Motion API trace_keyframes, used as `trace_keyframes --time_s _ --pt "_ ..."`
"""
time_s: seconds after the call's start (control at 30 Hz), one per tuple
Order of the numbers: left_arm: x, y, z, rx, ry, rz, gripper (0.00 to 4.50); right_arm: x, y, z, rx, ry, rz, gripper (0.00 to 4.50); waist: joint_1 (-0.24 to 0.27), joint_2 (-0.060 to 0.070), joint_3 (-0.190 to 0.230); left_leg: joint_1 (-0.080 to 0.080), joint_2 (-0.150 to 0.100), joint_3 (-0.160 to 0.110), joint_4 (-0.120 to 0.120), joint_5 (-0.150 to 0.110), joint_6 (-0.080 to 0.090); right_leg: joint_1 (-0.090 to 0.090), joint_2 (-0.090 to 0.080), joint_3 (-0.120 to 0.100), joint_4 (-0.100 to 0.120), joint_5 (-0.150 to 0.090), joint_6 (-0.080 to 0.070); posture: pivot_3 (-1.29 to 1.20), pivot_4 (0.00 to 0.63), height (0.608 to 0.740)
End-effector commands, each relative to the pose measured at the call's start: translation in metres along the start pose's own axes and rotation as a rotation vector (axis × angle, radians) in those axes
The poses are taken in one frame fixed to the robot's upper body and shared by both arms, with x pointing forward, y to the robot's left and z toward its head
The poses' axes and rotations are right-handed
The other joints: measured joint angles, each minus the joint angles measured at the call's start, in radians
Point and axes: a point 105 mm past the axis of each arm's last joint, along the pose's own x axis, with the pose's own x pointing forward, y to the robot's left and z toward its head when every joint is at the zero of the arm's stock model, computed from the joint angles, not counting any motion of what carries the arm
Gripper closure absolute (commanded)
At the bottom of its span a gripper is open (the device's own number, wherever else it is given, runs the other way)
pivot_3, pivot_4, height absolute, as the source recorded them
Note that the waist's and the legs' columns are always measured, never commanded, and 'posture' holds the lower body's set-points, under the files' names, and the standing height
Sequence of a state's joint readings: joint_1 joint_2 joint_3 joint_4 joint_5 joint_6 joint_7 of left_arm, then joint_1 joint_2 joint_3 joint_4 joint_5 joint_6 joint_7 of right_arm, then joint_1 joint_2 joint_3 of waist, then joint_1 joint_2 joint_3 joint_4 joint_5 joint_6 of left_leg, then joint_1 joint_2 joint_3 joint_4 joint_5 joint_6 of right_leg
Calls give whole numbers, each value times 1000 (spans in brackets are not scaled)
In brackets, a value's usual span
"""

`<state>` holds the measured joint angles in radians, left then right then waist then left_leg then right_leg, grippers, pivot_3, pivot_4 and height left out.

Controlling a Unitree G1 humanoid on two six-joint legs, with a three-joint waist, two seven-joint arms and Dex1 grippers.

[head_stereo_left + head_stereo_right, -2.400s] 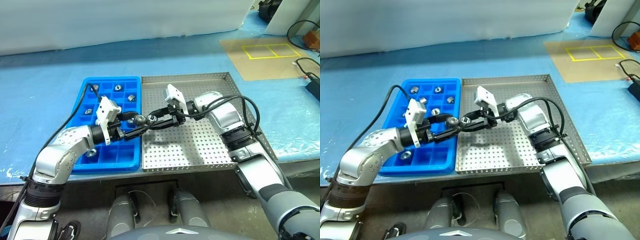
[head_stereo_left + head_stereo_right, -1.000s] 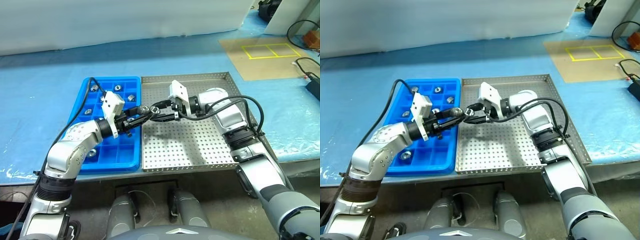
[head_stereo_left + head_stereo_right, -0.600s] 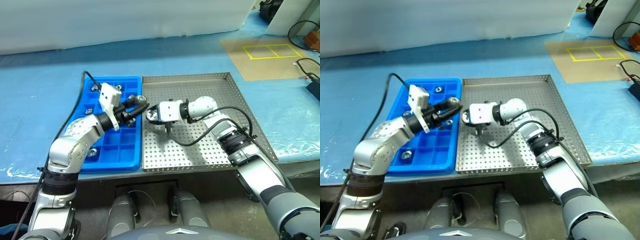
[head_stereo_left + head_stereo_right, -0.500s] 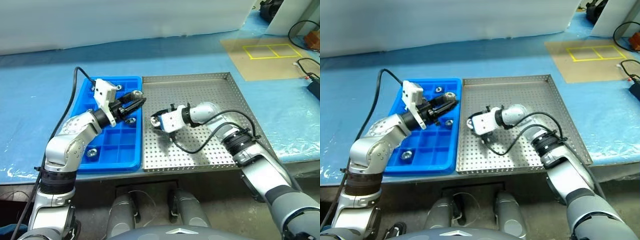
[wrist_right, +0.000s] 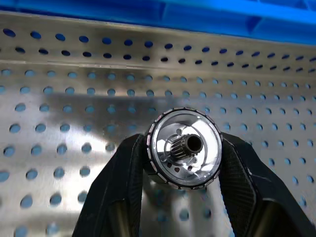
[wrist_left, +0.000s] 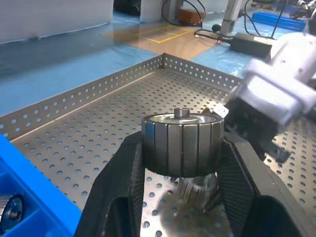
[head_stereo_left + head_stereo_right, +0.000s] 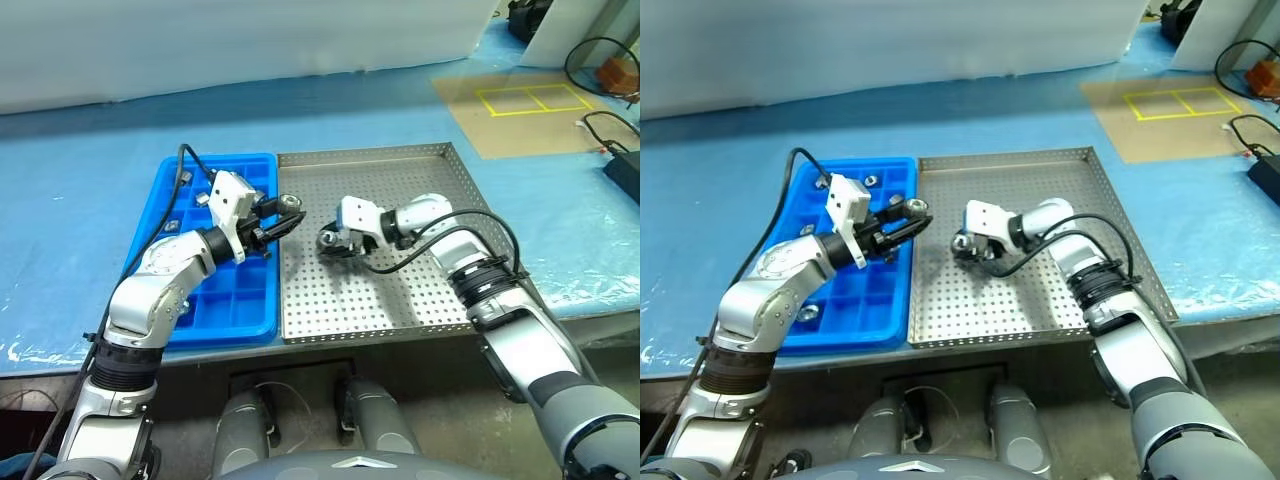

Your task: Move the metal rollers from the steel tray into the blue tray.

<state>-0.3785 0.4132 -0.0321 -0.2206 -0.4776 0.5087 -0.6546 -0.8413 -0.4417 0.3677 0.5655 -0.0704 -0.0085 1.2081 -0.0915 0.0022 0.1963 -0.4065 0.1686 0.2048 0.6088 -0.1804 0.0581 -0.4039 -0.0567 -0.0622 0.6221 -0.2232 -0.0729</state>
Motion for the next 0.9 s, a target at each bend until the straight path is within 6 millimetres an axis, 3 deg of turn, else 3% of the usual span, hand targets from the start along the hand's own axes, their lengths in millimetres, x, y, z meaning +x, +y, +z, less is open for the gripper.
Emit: trace_keyframes --time_s 0.03,0.17,0.3,0.53,0.77,0.9 --pt "7 1 5 43 -27 -12 2786 -21 -8 -12 32 48 -35 2752 -3 0 0 0 0 0 0 0 0 0 0 0 0 0 0 -488 150 740" --pt "17 -2 0 33 -23 -43 2786 -33 -1 -51 -61 231 -67 2752 -4 0 0 0 0 0 1 0 1 0 0 0 -1 0 0 -516 150 740" --pt "35 -1 -13 25 1 -50 2786 -36 -6 -68 -10 290 -164 2752 -17 0 0 3 0 0 2 -1 0 3 0 0 -1 0 0 -536 150 740" --pt "60 -7 -50 6 116 -113 2786 -41 -16 -72 148 280 -286 2752 -50 0 -1 6 -2 -1 6 -2 1 11 -1 0 -4 -3 7 -578 150 740" --pt "60 -1 -68 14 173 -117 2786 -47 -26 -73 203 277 -392 2752 -67 2 -2 9 -4 -2 6 -3 6 20 -2 0 -15 -3 8 -602 150 740" --pt "58 1 -66 17 170 -114 2786 -44 -24 -62 215 209 -369 1431 -80 2 -2 8 -8 -2 6 -3 10 22 -4 0 -16 -3 8 -600 150 740"
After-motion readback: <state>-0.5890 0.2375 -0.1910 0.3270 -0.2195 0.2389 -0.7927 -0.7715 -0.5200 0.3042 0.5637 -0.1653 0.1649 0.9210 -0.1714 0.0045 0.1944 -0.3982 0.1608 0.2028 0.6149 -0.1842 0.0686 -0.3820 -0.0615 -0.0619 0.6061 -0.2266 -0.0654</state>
